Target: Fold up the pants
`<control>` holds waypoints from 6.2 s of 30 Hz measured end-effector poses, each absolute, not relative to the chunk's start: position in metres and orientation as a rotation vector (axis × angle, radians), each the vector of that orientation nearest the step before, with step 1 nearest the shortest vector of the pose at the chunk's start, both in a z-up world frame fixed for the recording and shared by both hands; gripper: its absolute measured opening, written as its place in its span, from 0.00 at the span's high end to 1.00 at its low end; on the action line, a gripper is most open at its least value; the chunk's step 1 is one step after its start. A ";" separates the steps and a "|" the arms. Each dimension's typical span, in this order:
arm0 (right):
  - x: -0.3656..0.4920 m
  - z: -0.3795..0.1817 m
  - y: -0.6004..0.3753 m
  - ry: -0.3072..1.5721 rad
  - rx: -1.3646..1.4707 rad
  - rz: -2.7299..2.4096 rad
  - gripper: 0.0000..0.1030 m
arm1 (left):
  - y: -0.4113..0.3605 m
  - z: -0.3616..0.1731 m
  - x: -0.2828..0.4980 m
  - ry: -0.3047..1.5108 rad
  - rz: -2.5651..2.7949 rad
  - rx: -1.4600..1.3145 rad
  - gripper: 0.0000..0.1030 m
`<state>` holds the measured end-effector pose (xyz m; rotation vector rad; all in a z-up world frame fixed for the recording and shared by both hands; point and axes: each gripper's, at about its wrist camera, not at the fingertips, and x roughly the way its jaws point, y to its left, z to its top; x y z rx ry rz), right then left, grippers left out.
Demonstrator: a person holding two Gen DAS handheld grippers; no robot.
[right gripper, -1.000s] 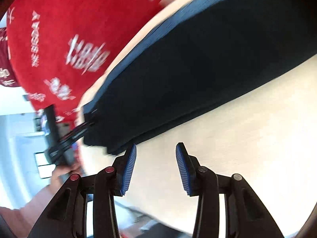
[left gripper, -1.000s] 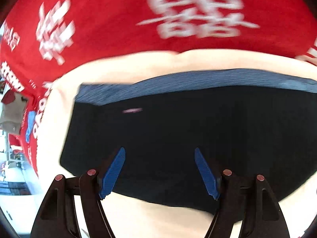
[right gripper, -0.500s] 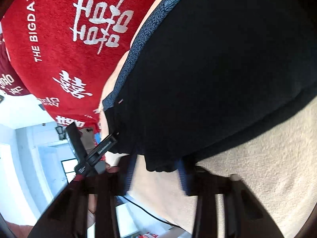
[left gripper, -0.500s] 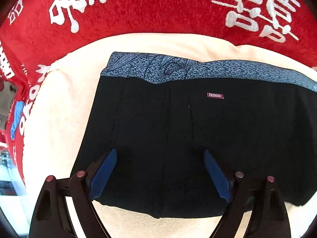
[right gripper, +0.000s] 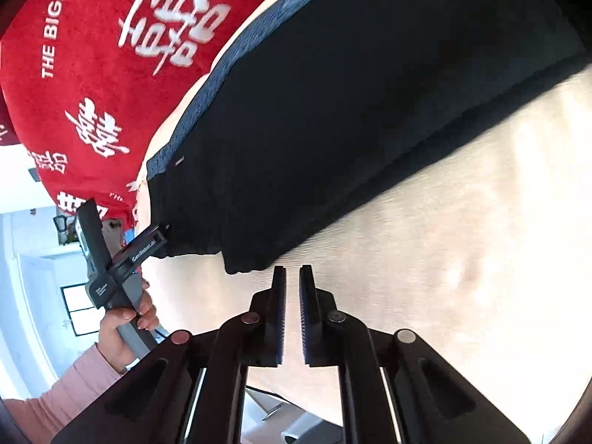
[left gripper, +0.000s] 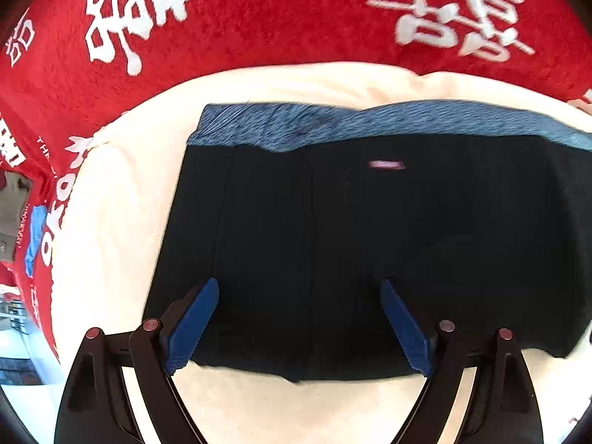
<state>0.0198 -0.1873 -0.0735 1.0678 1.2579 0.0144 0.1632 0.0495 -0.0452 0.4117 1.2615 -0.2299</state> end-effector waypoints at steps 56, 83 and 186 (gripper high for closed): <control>0.179 -0.064 -0.212 1.300 0.440 0.015 0.74 | 0.015 -0.072 0.242 1.237 -0.078 0.278 0.12; 0.012 -0.025 -0.301 1.332 0.703 -0.180 0.38 | -0.057 -0.046 0.160 1.380 -0.243 0.354 0.11; -0.164 -0.041 -0.517 0.824 1.080 -0.650 0.52 | -0.363 -0.059 0.043 1.193 -0.495 0.692 0.07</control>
